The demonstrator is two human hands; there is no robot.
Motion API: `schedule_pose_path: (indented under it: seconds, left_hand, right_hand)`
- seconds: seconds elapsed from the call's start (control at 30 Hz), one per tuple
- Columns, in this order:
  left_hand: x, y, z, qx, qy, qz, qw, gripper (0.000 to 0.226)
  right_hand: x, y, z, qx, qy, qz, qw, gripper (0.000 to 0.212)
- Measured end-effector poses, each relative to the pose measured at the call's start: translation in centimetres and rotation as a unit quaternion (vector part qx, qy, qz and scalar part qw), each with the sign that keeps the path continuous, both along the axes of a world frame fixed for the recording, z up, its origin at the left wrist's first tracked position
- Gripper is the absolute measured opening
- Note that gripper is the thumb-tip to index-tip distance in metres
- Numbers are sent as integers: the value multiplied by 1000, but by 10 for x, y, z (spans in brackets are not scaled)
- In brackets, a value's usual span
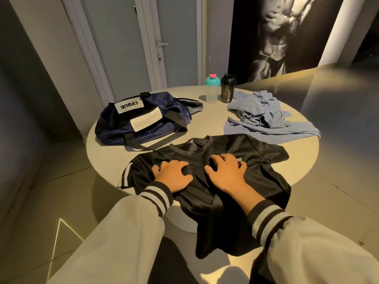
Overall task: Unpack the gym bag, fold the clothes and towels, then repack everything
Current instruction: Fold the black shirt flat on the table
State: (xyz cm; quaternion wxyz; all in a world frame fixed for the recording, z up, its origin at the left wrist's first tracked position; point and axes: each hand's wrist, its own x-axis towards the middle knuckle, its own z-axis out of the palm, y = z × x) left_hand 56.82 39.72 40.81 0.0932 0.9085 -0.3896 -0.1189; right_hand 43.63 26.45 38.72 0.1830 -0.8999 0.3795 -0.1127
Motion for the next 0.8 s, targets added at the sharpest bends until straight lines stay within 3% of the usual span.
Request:
schedule_pose_path:
  seconds: [0.13, 0.27, 0.37, 0.5, 0.6, 0.7, 0.8]
  left_hand:
    - [13, -14, 0, -45, 33, -5, 998, 56]
    - [36, -27, -9, 38, 42, 19, 998, 74]
    - [56, -43, -8, 65, 30, 8, 997, 68]
    - [73, -63, -8, 57, 30, -62, 996, 61]
    - [81, -65, -16, -11, 27, -99, 995, 64]
    - [94, -52, -31, -112, -25, -91, 989, 63]
    - [101, -39, -39, -171, -102, -46, 979, 48]
  right_hand:
    - [14, -10, 4, -49, 130, 6, 990, 56]
    - [27, -26, 20, -47, 222, -56, 972, 73]
    - [38, -32, 18, -41, 163, -21, 985, 65]
    - [61, -36, 14, 6, 42, 118, 992, 47]
    - [70, -47, 13, 72, 92, 103, 988, 53]
    - [68, -67, 7, 37, 160, 47, 985, 60]
    - [74, -70, 6, 5, 160, 33, 987, 59]
